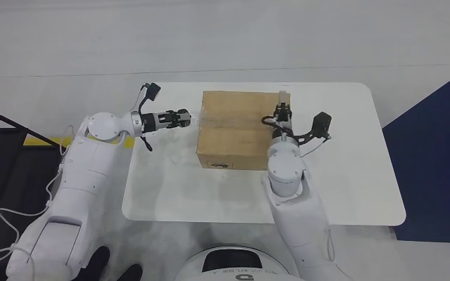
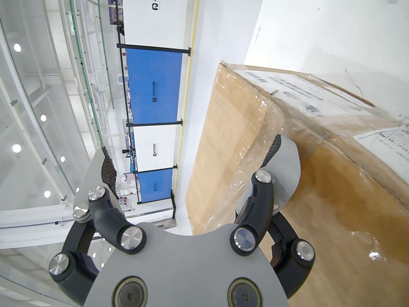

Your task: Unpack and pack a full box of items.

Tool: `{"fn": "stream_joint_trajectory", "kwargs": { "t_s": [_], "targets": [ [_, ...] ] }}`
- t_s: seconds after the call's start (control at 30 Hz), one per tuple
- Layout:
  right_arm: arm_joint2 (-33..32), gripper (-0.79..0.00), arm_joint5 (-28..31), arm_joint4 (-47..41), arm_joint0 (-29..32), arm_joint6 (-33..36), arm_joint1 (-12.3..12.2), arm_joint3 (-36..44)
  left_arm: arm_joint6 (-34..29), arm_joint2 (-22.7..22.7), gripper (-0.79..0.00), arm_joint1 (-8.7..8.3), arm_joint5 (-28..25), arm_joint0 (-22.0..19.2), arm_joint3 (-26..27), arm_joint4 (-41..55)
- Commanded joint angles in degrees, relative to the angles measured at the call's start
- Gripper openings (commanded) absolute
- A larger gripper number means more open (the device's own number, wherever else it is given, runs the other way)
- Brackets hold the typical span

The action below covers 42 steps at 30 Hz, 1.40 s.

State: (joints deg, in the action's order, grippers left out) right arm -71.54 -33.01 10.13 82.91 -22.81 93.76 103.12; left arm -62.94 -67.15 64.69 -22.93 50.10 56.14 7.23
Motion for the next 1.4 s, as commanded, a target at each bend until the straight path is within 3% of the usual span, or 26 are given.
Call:
{"fn": "stream_joint_trajectory", "kwargs": {
  "t_s": [0.0,0.37,1.03,1.07,1.1,1.13,1.37],
  "targets": [
    [0.46,0.000,-1.02,-0.19,-0.17,0.92,0.07,-0.23,0.10,0.06,-0.785,-0.02,-0.14,-0.01,-0.09,0.23],
    [5.62,0.000,-3.03,0.27,-3.23,7.04,0.53,-2.15,1.03,0.98,-0.785,0.03,-0.40,0.25,0.15,0.89],
    [15.62,0.000,-4.43,-2.44,-15.91,16.05,2.99,-16.44,2.36,1.11,-0.785,-0.21,-1.17,1.57,0.22,2.85],
    [15.96,0.000,-4.43,-2.52,-16.37,16.16,3.13,-17.12,2.57,0.91,-0.680,-0.26,-1.06,1.72,0.20,3.13],
    [16.25,0.000,-4.35,-2.66,-16.81,16.24,3.27,-17.71,2.70,0.73,-0.231,-0.33,-0.99,1.82,0.17,3.11],
    [16.44,0.000,-4.24,-2.96,-17.19,16.28,3.41,-18.23,3.13,0.47,0.000,-0.41,-0.85,1.93,0.07,3.12],
    [18.21,0.000,-3.51,-4.43,-19.84,16.80,4.43,-21.69,4.94,-1.91,0.000,-1.16,-0.52,3.02,-0.96,3.68]
  ]
}}
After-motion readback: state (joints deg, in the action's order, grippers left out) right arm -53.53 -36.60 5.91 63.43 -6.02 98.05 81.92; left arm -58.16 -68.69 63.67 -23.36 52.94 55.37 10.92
